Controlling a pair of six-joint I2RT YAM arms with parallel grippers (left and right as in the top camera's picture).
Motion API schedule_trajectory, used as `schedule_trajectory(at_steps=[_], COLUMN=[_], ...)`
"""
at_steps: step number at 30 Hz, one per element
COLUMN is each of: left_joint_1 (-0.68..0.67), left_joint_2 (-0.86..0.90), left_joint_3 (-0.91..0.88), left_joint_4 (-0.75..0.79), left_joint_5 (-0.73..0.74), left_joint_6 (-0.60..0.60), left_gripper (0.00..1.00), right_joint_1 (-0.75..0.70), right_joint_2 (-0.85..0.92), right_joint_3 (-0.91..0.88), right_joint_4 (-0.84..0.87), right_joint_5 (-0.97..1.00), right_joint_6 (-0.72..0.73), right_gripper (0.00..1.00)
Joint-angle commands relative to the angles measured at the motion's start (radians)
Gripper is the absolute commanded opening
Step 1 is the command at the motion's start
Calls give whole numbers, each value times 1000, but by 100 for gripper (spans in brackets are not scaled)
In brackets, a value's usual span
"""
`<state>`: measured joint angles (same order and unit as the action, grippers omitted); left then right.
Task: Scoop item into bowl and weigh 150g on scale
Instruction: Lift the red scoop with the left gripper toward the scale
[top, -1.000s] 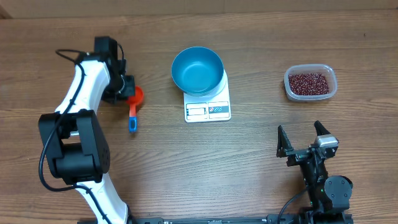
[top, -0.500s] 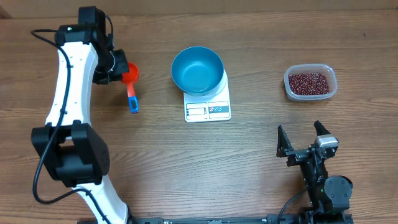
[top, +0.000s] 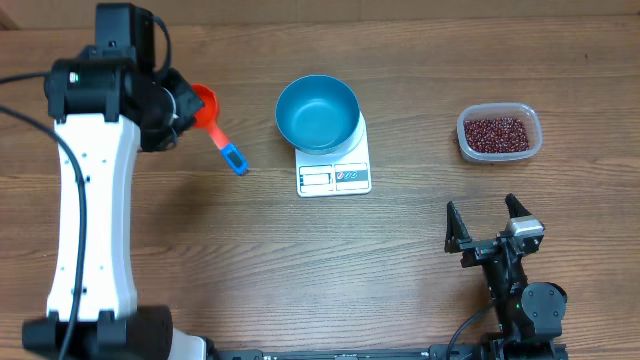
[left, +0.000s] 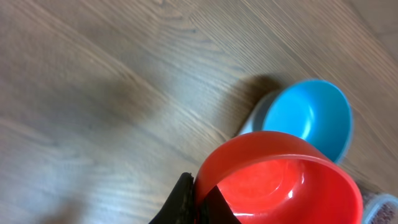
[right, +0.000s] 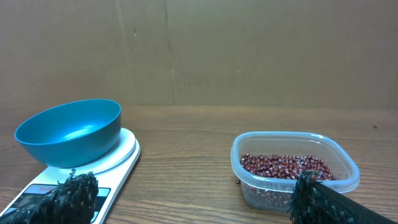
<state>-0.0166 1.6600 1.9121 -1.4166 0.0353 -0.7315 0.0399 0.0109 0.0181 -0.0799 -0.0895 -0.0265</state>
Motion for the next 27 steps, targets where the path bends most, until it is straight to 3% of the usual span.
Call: schedule_trajectory(at_steps=[1, 12, 21, 27], left_joint_1=[-48, -148, -304, -370], left_joint_2=[-50, -55, -54, -53], left_joint_3=[23, -15, -67, -71], left_joint_4=[-40, -178, -192, -184], left_joint_5=[-70, -80, -196, -203], left_joint_6=[-181, -325, -431, -436], left_gripper=[4, 5, 4, 4], right_joint_1=[6, 6, 6, 6], right_joint_2=[-8, -9, -8, -9], right_joint_3=[-10, -10, -10, -10], right_joint_4=[3, 3, 3, 6], right_joint_5=[-2, -2, -2, -2], right_joint_6=[-5, -5, -5, -5], right_gripper=[100, 100, 100, 100])
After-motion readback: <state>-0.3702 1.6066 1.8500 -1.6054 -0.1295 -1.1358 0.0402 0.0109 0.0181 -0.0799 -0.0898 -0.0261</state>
